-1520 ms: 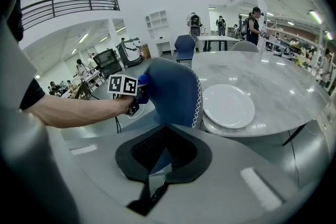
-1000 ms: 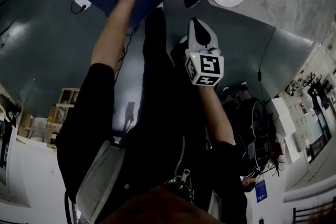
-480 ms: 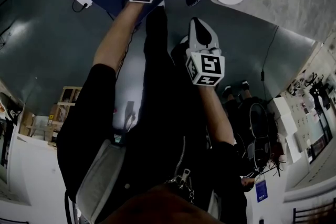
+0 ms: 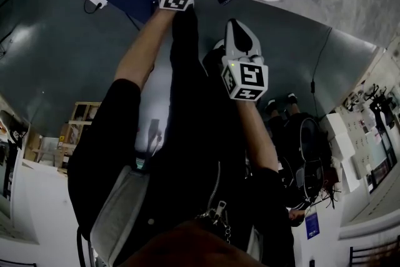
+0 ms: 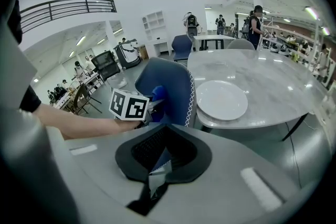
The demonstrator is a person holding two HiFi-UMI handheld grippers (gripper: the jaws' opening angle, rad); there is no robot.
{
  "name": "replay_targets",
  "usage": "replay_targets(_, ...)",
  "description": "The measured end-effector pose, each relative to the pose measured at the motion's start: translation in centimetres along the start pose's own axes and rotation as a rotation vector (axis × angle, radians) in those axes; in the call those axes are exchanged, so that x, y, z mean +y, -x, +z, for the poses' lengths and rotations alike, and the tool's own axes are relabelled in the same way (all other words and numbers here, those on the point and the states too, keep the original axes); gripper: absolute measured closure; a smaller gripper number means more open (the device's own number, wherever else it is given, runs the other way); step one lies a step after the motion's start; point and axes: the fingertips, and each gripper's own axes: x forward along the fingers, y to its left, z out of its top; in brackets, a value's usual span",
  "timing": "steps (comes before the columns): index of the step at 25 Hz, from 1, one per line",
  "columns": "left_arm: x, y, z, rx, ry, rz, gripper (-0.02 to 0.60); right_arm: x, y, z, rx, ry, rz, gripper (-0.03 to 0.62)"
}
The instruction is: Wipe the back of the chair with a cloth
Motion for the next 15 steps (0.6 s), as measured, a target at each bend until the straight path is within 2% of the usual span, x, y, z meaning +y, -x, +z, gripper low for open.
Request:
replay_targets(4, -2.4, 0.4, -0.8, 0.018, -0.012, -0.044, 0.497, -0.5, 0.3, -0.4, 0.001, -0.005, -0.005, 0.591)
replay_targets(9, -6.5, 1.1, -2.5, 0.036, -0.054, -0.139, 0.497, -0.8, 0.4, -1.1, 0.004, -0.018, -0.010, 0.591)
replay_targets(15, -11.3, 2.9, -4.5, 0.059, -0.093, -0.296, 0.497, -1.5, 0.8, -1.6, 0.003, -0.044, -0.028, 0.591)
